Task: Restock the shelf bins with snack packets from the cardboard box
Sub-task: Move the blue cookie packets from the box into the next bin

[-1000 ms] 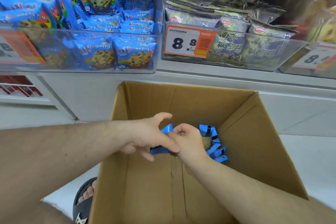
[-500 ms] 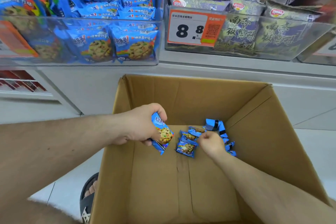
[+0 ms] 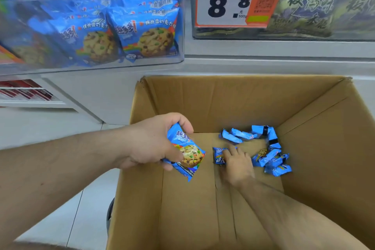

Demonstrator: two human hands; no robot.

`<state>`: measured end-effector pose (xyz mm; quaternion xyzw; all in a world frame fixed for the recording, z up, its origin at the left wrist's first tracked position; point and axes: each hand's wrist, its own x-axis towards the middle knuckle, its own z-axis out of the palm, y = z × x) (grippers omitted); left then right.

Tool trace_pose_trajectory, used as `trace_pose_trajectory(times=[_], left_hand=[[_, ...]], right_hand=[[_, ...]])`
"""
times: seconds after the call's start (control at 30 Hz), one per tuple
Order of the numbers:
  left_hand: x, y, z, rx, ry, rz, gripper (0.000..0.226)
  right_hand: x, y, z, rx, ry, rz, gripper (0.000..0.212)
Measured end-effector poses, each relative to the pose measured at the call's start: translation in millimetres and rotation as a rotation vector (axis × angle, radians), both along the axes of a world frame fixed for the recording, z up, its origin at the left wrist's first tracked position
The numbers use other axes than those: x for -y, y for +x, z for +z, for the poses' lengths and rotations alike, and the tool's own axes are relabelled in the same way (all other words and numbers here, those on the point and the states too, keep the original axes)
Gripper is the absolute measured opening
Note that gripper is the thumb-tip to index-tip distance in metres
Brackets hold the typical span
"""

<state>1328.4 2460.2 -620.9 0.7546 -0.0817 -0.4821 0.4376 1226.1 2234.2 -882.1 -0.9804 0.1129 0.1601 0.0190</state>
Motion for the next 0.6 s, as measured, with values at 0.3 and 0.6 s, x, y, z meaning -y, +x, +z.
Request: trace_pose_trajectory(times=[0.3, 0.6], left_hand=[[2.9, -0.8, 9.7, 0.013, -0.028, 0.052, 0.032], [-3.3, -5.4, 65.3, -0.022, -0.257, 0.144, 0.039]], right_hand=[[12.3, -12.8, 30.4, 0.180, 0.125, -0.040, 0.037], [-10.0, 4.9, 243.9, 1.086, 0.698, 0.006, 0.027]])
